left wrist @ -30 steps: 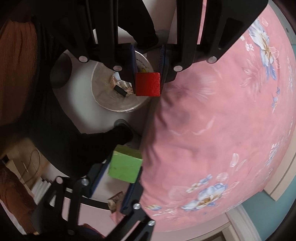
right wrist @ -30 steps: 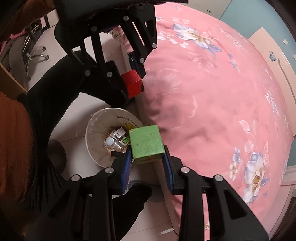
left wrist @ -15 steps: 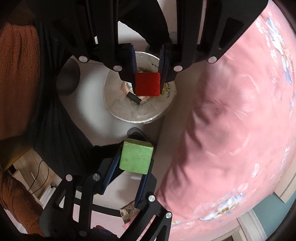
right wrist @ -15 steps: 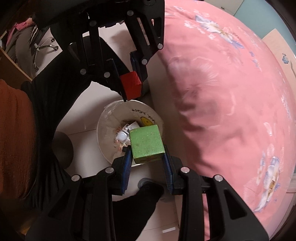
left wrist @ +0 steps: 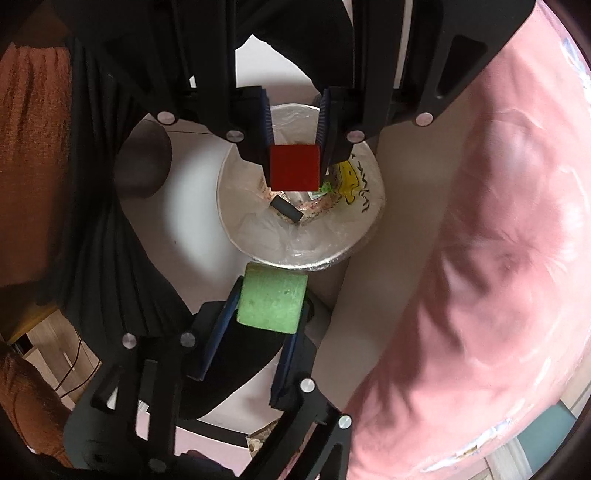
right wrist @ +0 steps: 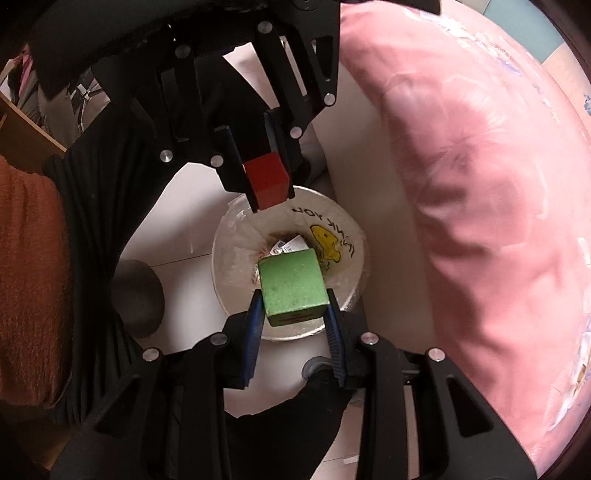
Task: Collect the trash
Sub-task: 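Open both tools over the trash bowl to drop the blocks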
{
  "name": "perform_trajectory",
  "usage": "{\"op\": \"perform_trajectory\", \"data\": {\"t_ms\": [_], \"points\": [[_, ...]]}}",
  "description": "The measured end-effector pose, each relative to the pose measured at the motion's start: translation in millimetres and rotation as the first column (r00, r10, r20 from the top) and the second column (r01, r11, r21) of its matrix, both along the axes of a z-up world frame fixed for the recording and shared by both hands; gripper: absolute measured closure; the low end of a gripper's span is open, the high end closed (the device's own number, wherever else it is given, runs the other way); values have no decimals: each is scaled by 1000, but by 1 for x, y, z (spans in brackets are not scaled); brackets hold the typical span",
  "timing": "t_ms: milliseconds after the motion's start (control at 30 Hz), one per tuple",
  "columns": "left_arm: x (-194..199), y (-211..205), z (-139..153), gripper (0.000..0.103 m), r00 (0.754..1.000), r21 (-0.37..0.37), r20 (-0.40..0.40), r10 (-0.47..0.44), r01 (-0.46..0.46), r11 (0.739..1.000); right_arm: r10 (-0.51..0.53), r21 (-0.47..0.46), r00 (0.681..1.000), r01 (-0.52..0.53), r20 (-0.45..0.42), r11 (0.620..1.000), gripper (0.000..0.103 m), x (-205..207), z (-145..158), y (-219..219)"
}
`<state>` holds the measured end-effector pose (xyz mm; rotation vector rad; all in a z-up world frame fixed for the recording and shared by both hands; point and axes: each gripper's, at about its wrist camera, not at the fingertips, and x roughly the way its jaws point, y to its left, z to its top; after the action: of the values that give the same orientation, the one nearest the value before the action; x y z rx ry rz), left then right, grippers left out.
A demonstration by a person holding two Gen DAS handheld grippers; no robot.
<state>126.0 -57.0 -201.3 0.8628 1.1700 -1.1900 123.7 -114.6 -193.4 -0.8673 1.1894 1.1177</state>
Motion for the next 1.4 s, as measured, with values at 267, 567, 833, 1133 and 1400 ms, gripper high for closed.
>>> {"op": "perform_trajectory", "data": {"t_ms": [267, 567, 833, 1133, 1400], "points": [[-2, 8, -18, 81, 999, -7, -39, 18, -18, 1000, 7, -1, 999, -7, -34, 1000, 70, -2, -16, 9], [-3, 14, -31, 32, 997, -24, -63, 39, -41, 999, -38, 28, 996, 40, -78, 999, 28, 7, -29, 9], [-4, 15, -37, 4, 996, -21, -67, 58, -59, 998, -71, 36, 996, 73, -54, 997, 7, 9, -28, 8], [-8, 12, -37, 4, 997, -8, -64, 38, -39, 999, -99, 27, 992, 102, -72, 994, 7, 6, -27, -1], [-12, 12, -33, 4, 998, -1, -57, 19, -19, 1000, -114, 24, 991, 116, -69, 993, 7, -1, -21, -6]]}}
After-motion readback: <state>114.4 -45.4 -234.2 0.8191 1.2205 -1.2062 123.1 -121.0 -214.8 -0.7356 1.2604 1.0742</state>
